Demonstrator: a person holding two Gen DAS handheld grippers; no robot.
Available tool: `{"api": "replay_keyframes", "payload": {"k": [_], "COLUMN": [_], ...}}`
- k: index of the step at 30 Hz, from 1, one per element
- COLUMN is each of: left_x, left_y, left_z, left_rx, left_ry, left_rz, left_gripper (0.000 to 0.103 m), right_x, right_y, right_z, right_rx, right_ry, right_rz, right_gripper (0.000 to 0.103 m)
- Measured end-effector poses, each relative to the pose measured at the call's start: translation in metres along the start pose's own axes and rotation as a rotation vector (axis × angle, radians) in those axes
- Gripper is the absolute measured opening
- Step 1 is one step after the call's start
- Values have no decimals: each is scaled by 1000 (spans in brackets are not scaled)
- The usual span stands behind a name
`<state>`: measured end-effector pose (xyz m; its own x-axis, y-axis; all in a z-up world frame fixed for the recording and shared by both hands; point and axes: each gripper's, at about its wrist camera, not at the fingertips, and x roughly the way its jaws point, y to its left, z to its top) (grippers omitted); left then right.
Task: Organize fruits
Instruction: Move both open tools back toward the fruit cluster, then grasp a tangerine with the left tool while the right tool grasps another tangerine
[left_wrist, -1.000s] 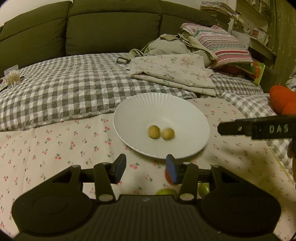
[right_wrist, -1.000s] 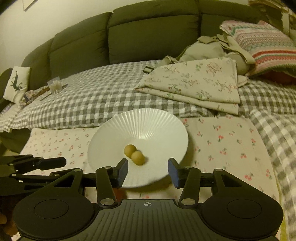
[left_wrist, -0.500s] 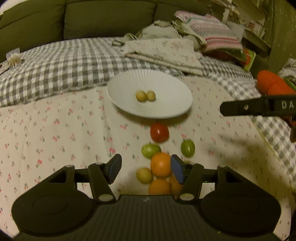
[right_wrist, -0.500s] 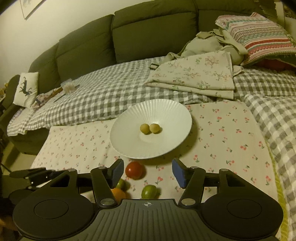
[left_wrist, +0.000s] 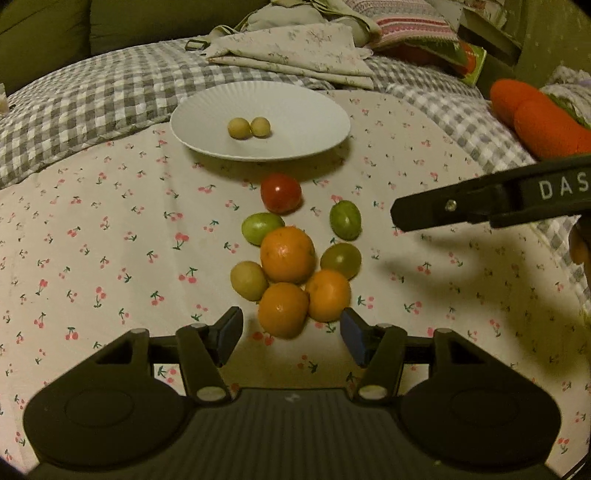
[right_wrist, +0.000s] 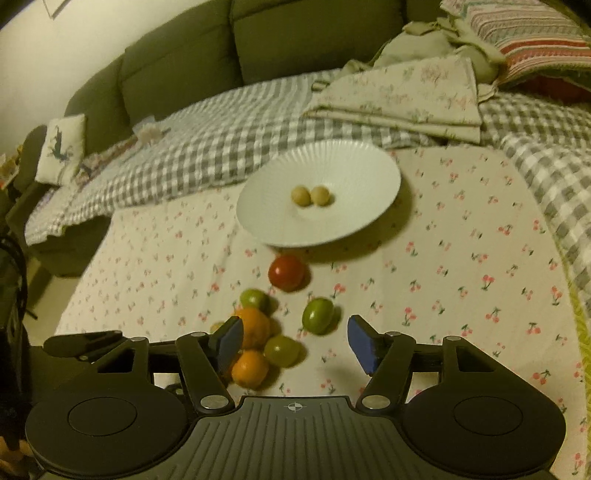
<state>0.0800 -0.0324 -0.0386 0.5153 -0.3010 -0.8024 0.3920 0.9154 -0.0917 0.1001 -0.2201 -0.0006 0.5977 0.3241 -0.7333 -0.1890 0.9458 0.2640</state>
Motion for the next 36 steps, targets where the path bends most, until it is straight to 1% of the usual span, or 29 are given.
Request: {"api": "replay_keyframes", "payload": {"k": [3,9,15,18,20,22,24,25,26,27,32,36], "left_x": [2,5,10,11,12,13,12,12,11,11,9,4], "left_y": [2,5,8,10,10,10,10,10,11,11,12,13], "left_z": [0,1,2,3,3,4,4,4,4,4,2,2], "left_rx": [-1,-6,-14,-22,-27,-34,-31,-34,-41,-46,-52,-57], "left_ry": [4,14,21,18,21,23,20,21,22,25,32,30], "left_rz": [0,1,0,-24,-45,-63,-61,-58,-54,-39,-43,-37], "left_gripper": [56,56,56,50,45,42,40,36,28,25,25,25], "right_x": [5,11,19,25,29,32,35,36,37,37,42,46], "right_y": [1,1,-6,-7,-7,-8,-9,-9,-9,-9,-7,-4], "right_z": [-4,-6,-7,-10,-12,-14,-15,-16,-16,-16,-18,-20], "right_rx": [4,0,29,53,69,91,105,109,111,112,122,123], "right_ry": [24,36,55,78,93,107,114,115,114,112,104,122], "right_rz": [6,-9,-19,3,23,44,56,57,57,56,58,70], "right_gripper": [63,63,63,63,63,63,63,63,63,63,63,63]}}
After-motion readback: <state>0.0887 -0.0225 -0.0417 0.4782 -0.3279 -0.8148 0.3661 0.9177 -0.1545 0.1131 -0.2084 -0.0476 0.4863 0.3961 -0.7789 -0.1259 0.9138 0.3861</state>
